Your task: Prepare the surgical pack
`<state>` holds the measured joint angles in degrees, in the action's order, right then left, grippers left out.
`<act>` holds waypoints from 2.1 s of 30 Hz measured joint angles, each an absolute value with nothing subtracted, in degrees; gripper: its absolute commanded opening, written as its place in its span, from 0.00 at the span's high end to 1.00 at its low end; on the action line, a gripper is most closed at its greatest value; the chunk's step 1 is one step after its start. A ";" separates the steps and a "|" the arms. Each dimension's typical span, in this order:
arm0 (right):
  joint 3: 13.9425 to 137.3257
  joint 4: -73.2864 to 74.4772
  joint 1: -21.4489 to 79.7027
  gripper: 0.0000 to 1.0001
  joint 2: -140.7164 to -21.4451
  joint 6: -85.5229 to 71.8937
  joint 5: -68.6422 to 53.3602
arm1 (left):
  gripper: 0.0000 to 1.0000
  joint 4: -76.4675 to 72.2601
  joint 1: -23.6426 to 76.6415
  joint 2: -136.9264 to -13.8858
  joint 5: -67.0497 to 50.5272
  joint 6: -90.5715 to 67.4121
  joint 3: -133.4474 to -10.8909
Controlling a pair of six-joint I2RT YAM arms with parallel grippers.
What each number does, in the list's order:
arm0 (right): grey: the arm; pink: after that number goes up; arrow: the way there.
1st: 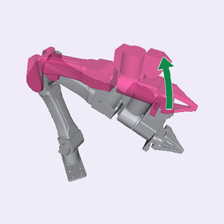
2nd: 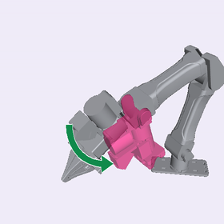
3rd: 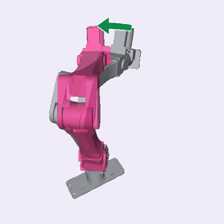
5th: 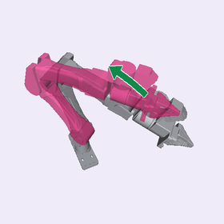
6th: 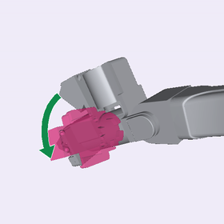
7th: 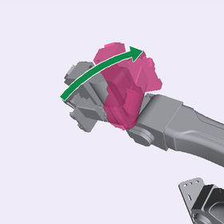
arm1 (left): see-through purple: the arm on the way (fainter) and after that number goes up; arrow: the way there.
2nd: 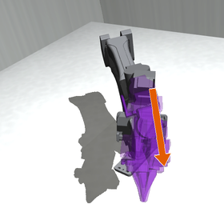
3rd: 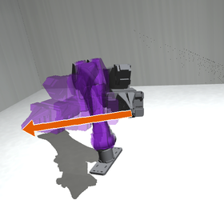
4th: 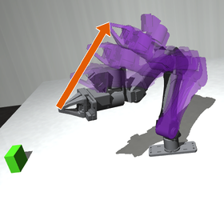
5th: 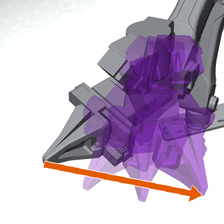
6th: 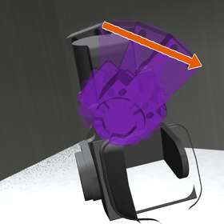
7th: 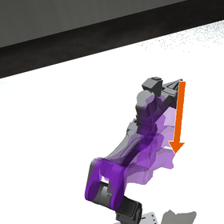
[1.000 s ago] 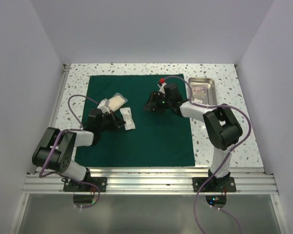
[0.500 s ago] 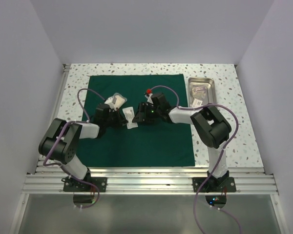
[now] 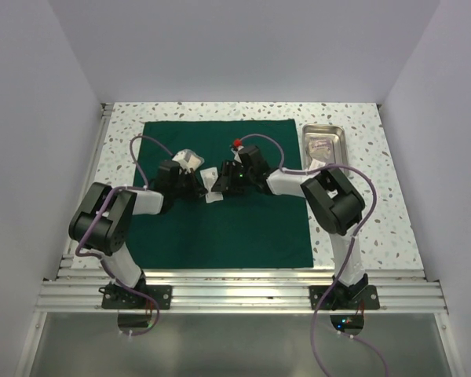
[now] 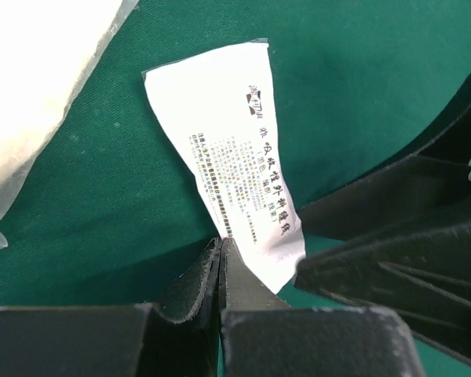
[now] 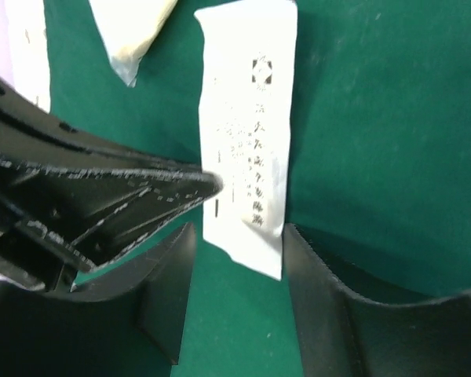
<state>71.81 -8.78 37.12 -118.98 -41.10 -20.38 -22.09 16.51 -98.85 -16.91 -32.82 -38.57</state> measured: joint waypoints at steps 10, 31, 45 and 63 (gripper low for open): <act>75.00 -7.46 37.01 1.00 -122.30 -41.47 -20.21 | 0.83 -22.00 16.64 -98.76 -17.21 -31.57 -38.68; 70.52 7.84 2.57 1.00 -100.29 -34.48 -10.50 | 0.30 -22.13 17.28 -77.01 -7.68 -30.20 -26.44; 86.76 24.49 -7.01 1.00 -111.90 -18.90 -15.05 | 0.31 -21.93 17.28 -76.47 -7.20 -30.33 -26.33; 83.11 27.86 -2.52 0.28 -104.05 -16.49 -8.60 | 0.00 -17.74 16.32 -70.48 1.54 -32.01 -25.28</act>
